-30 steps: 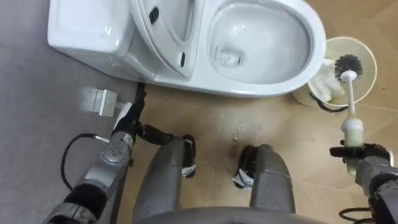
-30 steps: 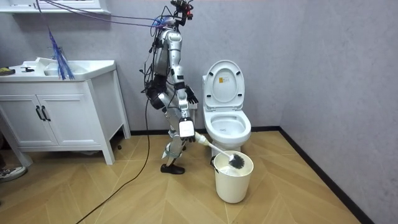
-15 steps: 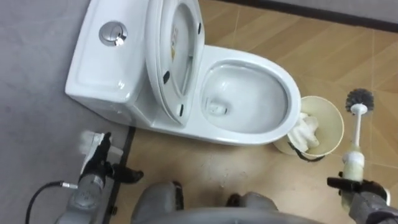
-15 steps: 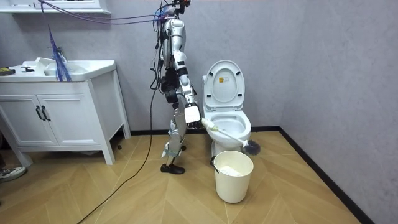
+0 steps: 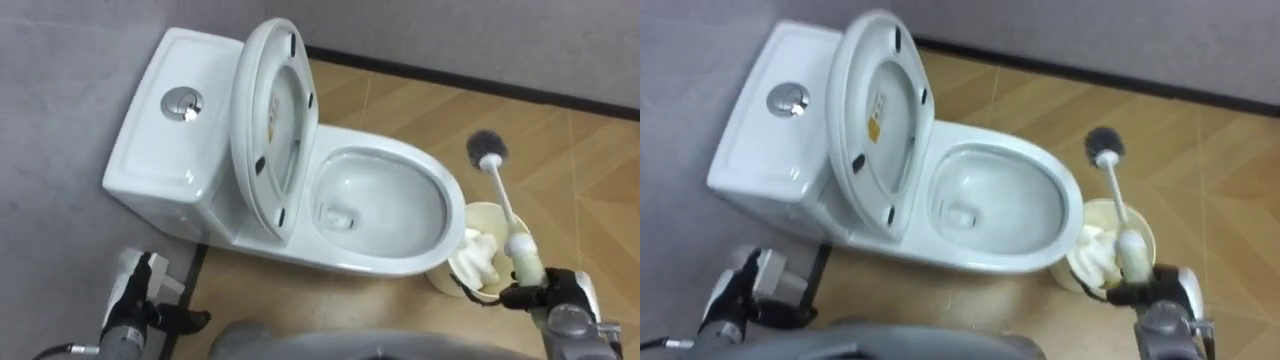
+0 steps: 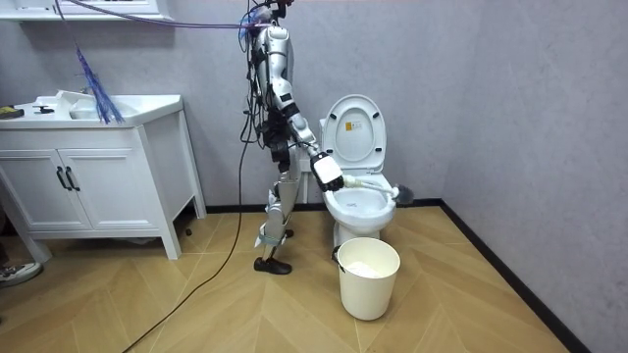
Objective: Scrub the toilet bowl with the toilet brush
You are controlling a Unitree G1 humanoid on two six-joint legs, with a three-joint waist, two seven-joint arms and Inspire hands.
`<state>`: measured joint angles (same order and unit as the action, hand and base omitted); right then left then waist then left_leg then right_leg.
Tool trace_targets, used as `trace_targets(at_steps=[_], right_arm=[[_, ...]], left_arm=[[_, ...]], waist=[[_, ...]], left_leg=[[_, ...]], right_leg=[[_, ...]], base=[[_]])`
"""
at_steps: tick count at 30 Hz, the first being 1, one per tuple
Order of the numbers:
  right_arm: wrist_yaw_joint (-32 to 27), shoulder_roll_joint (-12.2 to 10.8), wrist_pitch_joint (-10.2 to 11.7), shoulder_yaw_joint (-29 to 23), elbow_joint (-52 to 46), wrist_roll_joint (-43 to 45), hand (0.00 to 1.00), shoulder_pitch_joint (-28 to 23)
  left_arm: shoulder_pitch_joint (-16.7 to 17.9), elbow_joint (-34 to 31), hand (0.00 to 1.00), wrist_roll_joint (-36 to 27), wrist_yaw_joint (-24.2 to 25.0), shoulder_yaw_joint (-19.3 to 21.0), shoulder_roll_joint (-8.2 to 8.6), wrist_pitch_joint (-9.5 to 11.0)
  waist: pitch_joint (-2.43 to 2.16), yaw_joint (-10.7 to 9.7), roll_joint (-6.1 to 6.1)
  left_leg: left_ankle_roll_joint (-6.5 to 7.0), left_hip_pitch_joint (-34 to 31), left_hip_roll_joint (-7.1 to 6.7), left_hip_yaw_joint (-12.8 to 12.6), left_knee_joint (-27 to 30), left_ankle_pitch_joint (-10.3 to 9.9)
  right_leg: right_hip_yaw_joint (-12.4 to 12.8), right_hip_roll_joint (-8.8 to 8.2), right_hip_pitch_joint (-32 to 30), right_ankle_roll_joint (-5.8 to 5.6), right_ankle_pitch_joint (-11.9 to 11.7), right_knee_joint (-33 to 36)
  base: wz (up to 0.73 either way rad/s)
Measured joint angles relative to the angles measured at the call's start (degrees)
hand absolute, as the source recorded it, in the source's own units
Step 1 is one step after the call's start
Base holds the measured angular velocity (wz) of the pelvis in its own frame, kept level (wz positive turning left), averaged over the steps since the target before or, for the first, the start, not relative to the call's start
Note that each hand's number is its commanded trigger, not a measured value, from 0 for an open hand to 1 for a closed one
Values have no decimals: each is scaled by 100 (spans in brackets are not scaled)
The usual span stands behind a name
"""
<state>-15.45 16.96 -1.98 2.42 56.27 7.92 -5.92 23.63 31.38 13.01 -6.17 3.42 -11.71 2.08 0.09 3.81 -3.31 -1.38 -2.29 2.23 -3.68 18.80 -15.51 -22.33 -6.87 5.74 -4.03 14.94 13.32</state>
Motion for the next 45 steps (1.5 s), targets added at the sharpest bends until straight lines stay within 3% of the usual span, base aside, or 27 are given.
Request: trace_targets(at_steps=[4,7,12,19,26,27,29,31,33,38,41,45], right_arm=[[33,-97,14,80,-234,806,100,-82],[156,-156,216,210,-203,1252,100,-90],[204,-229,570,361,395,1505,100,-5],[251,-257,611,432,1033,1859,100,23],[372,-238,611,524,1300,2146,100,96],[372,-225,600,524,1315,2147,100,129],[369,-198,571,547,1383,2180,100,177],[365,-170,556,608,1556,2177,100,287],[350,-114,563,691,1600,2167,100,393],[321,-35,565,775,1570,2186,100,686],[314,49,563,831,1611,2197,100,853],[316,364,483,1226,1505,2360,100,1280]], left_arm=[[218,-740,0,482,-12,45,45,2],[236,-1423,0,949,-235,111,126,58],[50,-2239,0,1884,-692,91,146,350],[-232,-2994,0,2727,-1137,-124,130,502],[-882,-2901,0,2928,-1593,-422,-53,569],[-916,-2896,0,2928,-1602,-488,-85,569],[-954,-2736,0,2928,-1698,-632,-98,569],[-1016,-2427,0,2927,-1742,-834,-106,559],[-1064,-2042,0,2900,-1742,-1072,-125,546],[-1405,-1200,0,2887,-1705,-1490,-214,547],[-1560,-1084,0,2919,-1756,-1648,-361,608],[-1825,-875,0,2923,-1813,-1824,-543,686]], waist=[[8,161,-16],[8,441,-15],[9,466,-36],[17,404,10],[47,354,98],[81,308,136],[72,255,197],[30,243,280],[35,125,327],[66,88,322],[94,100,342],[144,276,335]], left_leg=[[-11,-32,-21,123,4,7],[-12,-25,-35,167,10,9],[9,-146,-115,453,73,49],[-6,-406,-130,551,178,75],[-3,-536,-104,509,276,76],[-3,-561,-100,489,278,76],[4,-654,-95,450,293,80],[26,-779,-91,418,295,105],[49,-888,-111,373,286,143],[82,-1226,-109,289,382,174],[94,-1458,-101,277,514,180],[147,-1851,-100,99,676,222]], right_leg=[[-129,14,67,4,-4,-70],[-164,7,111,3,-4,-72],[-300,-10,168,2,-3,-71],[-303,4,-19,1,-2,-65],[-276,-2,-186,2,-1,50],[-264,-2,-216,4,-2,52],[-166,-8,-358,6,-1,110],[-137,-52,-572,8,1,280],[-137,-114,-749,14,7,398],[-113,-201,-1182,22,29,692],[-100,-228,-1423,24,29,838],[104,-337,-2021,62,51,1272]], base=[[16],[7],[33],[5],[-3],[-12],[-13],[-10],[-9],[-9],[-2],[-20]])
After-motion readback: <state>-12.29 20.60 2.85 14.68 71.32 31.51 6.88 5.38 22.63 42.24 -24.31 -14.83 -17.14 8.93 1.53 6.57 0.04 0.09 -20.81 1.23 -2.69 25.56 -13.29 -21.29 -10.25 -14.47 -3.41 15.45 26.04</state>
